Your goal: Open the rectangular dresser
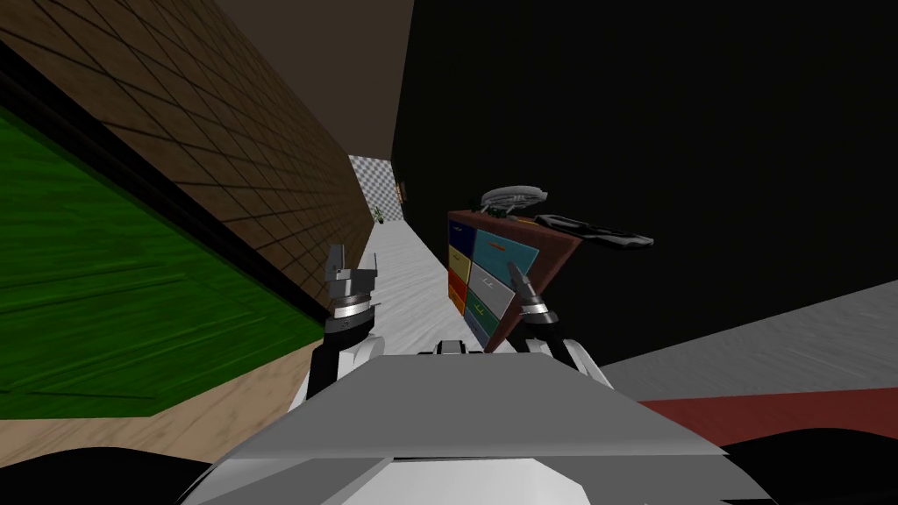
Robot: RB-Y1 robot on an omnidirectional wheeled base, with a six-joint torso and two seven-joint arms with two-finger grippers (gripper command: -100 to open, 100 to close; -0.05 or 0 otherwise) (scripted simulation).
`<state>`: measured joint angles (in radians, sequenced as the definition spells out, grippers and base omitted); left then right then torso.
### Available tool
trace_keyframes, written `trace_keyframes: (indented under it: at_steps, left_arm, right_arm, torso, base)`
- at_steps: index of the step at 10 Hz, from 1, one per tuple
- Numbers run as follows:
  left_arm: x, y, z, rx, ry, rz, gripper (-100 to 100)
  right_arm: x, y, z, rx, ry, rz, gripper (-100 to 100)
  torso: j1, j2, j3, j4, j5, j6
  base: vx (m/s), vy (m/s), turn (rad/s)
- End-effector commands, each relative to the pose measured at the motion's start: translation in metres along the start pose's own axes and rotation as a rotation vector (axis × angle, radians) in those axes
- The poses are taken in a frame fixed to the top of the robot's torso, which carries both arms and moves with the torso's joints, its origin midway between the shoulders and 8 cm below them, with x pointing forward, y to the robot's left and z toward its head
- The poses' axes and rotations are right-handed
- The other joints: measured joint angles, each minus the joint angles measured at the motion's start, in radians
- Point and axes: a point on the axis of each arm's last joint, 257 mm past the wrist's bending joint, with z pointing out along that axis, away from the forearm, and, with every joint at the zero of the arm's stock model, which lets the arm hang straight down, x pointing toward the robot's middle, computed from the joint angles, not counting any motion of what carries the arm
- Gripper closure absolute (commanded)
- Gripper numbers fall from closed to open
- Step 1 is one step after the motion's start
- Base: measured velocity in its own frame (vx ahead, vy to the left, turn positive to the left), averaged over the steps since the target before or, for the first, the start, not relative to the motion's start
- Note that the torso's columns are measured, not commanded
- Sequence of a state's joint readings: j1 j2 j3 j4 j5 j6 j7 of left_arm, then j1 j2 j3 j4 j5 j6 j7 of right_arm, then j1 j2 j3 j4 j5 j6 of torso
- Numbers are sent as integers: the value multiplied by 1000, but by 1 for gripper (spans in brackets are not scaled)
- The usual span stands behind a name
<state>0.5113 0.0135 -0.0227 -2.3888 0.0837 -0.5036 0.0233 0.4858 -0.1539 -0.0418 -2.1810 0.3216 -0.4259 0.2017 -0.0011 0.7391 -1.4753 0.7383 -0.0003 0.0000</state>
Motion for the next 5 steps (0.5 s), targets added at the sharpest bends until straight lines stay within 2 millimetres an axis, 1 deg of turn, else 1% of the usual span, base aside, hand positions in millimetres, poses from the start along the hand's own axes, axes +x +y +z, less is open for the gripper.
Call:
trace_keyframes:
  at_steps: [1, 2, 3, 4, 5]
  left_arm:
    - [0, 0, 0, 0, 0, 0, 0]
    - [0, 0, 0, 0, 0, 0, 0]
    - [0, 0, 0, 0, 0, 0, 0]
    - [0, 0, 0, 0, 0, 0, 0]
    - [0, 0, 0, 0, 0, 0, 0]
  right_arm:
    - [9, -15, -1, 31, 47, -89, -100]
    - [14, -31, -3, 63, 76, -147, -100]
    - [16, -30, -4, 61, 85, -167, -100]
    - [19, -47, -6, 96, 112, -223, -100]
    - [21, -47, -7, 94, 123, -249, -100]
  torso:
    - [0, -2, -1, -1, 0, 0]
    - [-1, -5, -3, -2, -1, -1]
    - [-1, -8, -5, -4, -1, -1]
    - [-2, -9, -6, -4, -1, -1]
    - [-3, -11, -7, -5, -2, -2]
  base:
    - [35, 42, -14]
    - [38, 60, -17]
    - [31, 57, -9]
    - [50, 63, -23]
    - [37, 52, -20]
